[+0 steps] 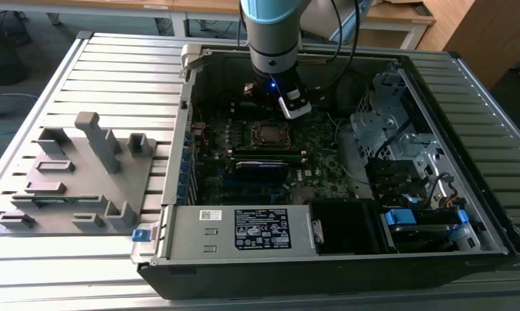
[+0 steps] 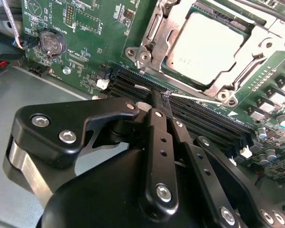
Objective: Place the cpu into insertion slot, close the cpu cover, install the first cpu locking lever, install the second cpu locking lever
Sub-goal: 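Install the first cpu locking lever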
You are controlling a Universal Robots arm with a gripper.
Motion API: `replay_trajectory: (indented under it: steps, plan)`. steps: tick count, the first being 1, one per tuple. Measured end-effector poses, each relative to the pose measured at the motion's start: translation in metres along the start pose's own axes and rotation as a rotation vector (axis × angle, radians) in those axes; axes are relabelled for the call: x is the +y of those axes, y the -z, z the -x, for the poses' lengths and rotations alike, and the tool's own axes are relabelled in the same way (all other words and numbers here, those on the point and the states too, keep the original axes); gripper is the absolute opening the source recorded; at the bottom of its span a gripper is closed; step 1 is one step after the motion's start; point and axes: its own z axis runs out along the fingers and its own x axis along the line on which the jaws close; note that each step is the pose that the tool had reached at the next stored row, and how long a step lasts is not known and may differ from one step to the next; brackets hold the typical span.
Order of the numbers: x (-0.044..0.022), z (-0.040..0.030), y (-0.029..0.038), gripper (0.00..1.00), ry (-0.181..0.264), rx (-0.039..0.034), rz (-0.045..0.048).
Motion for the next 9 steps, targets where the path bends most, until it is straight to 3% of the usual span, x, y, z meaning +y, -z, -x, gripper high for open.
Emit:
replay_trajectory:
  steps: [3, 7, 9]
  plan:
    - [-0.0001, -0.0001, -0.0004, 0.1, -0.003, -0.0011, -0.0001]
    - [-0.0003, -0.0002, -0.0014, 0.1, -0.054, -0.0157, -0.0069]
    - [0.0001, -0.0005, -0.0018, 0.1, -0.06, -0.0172, -0.008]
